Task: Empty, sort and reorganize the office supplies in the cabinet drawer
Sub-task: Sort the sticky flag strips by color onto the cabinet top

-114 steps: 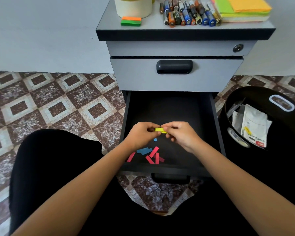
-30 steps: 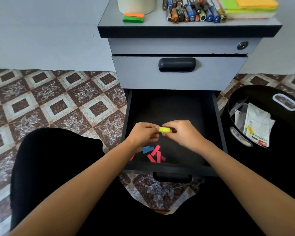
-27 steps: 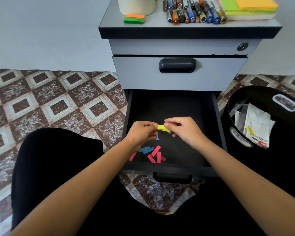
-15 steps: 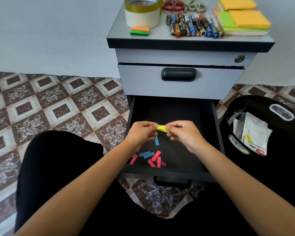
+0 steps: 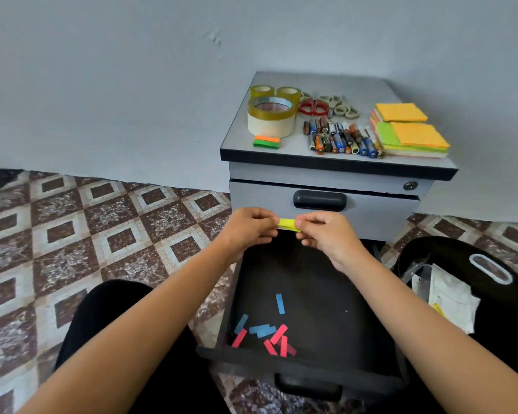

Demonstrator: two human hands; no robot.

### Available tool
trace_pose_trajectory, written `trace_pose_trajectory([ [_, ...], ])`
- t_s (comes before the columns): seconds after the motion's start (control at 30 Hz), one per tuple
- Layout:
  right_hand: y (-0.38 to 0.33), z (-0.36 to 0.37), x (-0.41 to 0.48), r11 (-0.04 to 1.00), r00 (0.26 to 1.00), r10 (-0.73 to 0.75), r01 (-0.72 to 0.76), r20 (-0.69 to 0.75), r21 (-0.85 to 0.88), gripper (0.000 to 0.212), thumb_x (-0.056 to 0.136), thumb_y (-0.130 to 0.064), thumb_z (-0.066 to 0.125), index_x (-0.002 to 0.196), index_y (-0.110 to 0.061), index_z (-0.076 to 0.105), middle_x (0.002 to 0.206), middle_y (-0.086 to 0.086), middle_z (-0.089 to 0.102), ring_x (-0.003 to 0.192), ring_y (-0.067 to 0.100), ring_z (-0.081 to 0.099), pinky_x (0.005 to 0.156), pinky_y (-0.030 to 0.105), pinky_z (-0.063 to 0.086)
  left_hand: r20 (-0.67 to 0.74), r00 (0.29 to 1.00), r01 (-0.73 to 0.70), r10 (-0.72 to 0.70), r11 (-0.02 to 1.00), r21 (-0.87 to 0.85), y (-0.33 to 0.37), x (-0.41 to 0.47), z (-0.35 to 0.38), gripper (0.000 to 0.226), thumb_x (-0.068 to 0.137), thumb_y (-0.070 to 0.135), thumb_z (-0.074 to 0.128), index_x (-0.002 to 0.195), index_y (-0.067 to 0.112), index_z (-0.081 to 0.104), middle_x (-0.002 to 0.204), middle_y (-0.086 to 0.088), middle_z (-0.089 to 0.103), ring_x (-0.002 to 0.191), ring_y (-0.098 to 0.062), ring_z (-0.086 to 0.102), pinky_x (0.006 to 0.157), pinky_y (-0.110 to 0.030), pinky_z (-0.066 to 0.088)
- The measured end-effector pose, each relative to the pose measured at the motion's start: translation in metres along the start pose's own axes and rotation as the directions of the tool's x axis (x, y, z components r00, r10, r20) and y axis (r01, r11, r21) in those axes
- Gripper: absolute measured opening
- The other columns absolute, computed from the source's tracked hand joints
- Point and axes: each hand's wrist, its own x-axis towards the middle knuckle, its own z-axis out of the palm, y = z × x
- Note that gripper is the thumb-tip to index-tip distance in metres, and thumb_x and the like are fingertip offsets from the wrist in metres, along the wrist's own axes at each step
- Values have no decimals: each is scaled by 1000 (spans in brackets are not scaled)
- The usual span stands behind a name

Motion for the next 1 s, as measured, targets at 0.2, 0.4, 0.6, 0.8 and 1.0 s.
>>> trace_pose_trajectory([
  [0.2,-61,2,19,991,992,-121,120,-19,-52,9,89,-5,61,96,-4,67,70,7,63,60,13,60,64,22,54,-80,986,-141,149,986,91,53,15,-17,2,89,11,62,87,10,63,75,-6,60,67,-11,58,65,-19,54],
  [0.4,-103,8,34,980,980,-196,194,-44,-52,12,89,-1,60,99,2,65,71,6,60,62,13,58,57,18,52,-125,964,-219,236,966,139,91,26,-29,7,87,7,63,93,7,60,78,-7,61,67,-13,59,68,-24,54],
  [0.6,-124,-1,55,960,975,-213,196,-67,-198,10,90,-8,60,98,-6,67,75,1,62,65,8,60,53,18,51,-136,922,-287,361,878,383,114,43,-24,11,86,12,64,96,8,63,74,-2,60,65,-12,55,63,-23,49],
  [0.8,-138,-15,78,893,961,-252,186,-113,-410,13,86,-15,66,97,-9,71,62,0,56,53,9,47,44,17,36,-68,892,-306,446,709,636,132,68,-16,18,86,19,63,101,9,65,92,-6,66,81,-16,58,64,-22,41],
  [1.0,-142,-19,95,817,968,-238,159,-73,-555,14,87,-18,64,98,-14,72,61,-5,50,55,6,41,49,21,31,112,817,-368,565,362,856,134,77,-15,28,88,24,61,115,15,62,121,-9,54,109,-21,51,89,-29,44],
])
